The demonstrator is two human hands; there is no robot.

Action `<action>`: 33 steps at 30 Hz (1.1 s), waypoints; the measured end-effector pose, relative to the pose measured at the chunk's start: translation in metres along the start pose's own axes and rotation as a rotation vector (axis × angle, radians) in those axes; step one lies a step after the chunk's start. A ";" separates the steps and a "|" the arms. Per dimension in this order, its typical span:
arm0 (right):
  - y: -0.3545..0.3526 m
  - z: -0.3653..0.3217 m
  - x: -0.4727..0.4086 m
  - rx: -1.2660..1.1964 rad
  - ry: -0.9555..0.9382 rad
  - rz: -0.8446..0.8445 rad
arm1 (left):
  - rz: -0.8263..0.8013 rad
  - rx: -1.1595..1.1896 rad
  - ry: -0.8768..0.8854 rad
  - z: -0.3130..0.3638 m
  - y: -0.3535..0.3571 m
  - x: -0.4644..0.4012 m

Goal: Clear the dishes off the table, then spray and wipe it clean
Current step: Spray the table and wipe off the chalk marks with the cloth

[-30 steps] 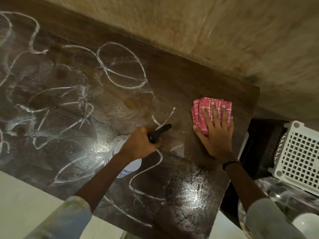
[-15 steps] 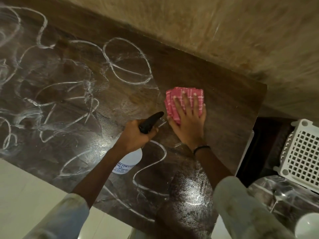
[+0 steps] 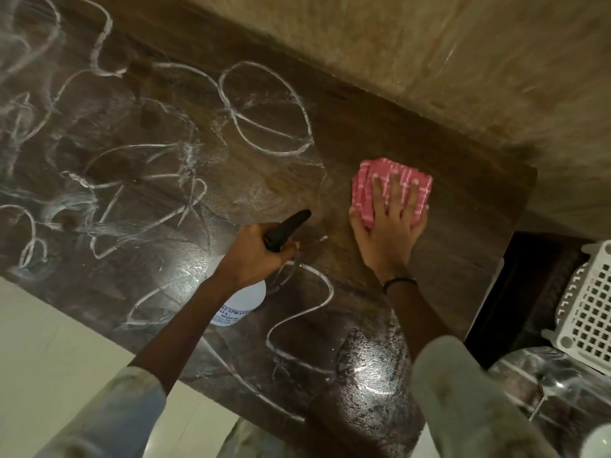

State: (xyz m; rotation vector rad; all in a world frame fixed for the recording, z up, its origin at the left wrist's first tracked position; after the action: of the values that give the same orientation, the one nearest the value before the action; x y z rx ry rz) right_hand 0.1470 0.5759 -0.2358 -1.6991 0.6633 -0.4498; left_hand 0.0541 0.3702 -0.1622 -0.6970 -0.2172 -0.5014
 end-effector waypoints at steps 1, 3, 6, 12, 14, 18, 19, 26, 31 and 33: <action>0.004 -0.012 -0.004 -0.009 -0.035 -0.011 | 0.007 0.010 -0.009 0.000 -0.002 -0.001; 0.006 -0.029 0.001 -0.022 -0.158 -0.029 | 0.008 0.031 -0.028 0.000 -0.004 -0.002; 0.003 -0.027 0.026 -0.034 -0.386 -0.065 | -0.013 0.053 -0.034 0.001 -0.007 -0.004; -0.008 0.023 0.024 0.029 -0.412 -0.088 | -0.017 0.085 -0.047 -0.002 -0.008 -0.008; -0.007 0.010 0.008 0.038 -0.252 -0.050 | -0.012 0.082 -0.026 -0.002 -0.008 -0.008; 0.007 -0.040 -0.022 -0.002 -0.152 -0.029 | -0.012 0.103 -0.034 -0.001 -0.010 -0.006; 0.010 -0.053 -0.025 -0.011 -0.175 -0.032 | -0.013 0.104 -0.039 -0.001 -0.011 -0.007; 0.013 -0.070 0.016 -0.017 -0.547 -0.102 | -0.040 0.145 -0.095 0.002 -0.018 -0.008; 0.000 -0.015 0.014 0.042 -0.515 -0.084 | -0.035 0.178 -0.105 0.000 -0.021 -0.009; -0.001 -0.012 -0.003 0.060 -0.435 -0.074 | -0.032 0.172 -0.107 0.000 -0.019 -0.008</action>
State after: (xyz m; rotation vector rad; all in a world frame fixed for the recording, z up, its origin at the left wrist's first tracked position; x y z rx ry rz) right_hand 0.1375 0.5687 -0.2320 -1.6947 0.2676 -0.1387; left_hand 0.0371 0.3603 -0.1546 -0.5534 -0.3679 -0.4709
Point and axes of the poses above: each hand's wrist, its own x-axis away from the middle knuckle, its own y-axis out of the palm, z = x × y, the point moved 2 cm from there along -x, towards the middle knuckle, and after that the axes turned 13 degrees about z, right-handed, at the moved point
